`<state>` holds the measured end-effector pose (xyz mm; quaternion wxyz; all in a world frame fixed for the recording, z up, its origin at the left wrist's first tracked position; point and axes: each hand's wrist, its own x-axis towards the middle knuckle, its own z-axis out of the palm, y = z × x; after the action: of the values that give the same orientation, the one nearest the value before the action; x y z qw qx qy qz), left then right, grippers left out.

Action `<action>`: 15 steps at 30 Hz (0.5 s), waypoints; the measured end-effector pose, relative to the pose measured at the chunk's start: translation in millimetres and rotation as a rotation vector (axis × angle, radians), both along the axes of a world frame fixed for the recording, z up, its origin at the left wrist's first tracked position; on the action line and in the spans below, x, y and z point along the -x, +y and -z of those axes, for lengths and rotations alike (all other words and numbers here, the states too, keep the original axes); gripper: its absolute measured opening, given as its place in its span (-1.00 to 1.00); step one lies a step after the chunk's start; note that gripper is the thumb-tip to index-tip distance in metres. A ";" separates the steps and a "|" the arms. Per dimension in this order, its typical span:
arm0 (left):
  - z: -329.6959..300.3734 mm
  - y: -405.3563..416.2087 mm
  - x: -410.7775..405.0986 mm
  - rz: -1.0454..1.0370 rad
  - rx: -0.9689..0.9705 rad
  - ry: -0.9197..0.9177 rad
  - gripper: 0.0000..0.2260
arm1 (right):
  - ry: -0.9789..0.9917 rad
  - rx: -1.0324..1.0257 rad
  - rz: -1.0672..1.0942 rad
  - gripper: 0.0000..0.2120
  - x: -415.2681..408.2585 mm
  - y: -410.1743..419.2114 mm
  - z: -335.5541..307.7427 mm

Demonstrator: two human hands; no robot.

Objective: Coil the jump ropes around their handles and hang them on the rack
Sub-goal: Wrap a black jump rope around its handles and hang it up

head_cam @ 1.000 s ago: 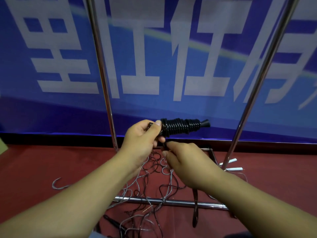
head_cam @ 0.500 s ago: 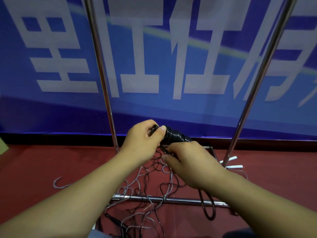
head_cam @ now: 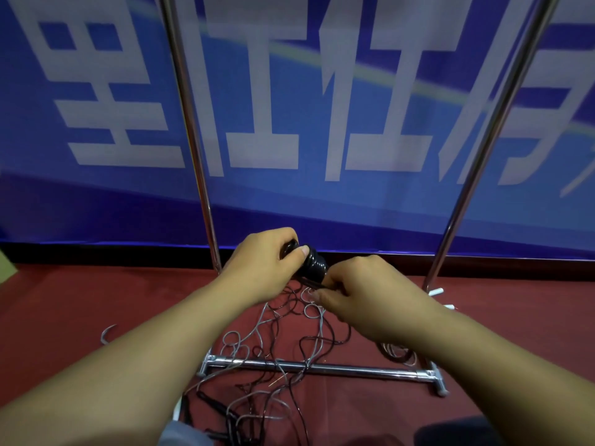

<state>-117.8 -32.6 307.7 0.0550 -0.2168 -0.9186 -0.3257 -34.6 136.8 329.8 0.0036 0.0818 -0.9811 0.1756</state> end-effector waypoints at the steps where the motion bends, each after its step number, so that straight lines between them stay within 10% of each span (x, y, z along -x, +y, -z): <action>1: 0.7 -0.4 0.8 0.002 0.021 0.000 -0.77 | -0.005 -0.009 -0.002 -0.72 -0.6 2.1 -0.9; 15: 4.6 -1.1 -0.8 0.129 0.172 -0.056 -0.81 | 0.037 -0.075 0.055 -0.75 -2.8 26.2 -9.5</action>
<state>-117.1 -33.6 303.1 -0.0104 -0.2701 -0.9286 -0.2542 -31.8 163.0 339.3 0.0233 0.0582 -0.9886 0.1369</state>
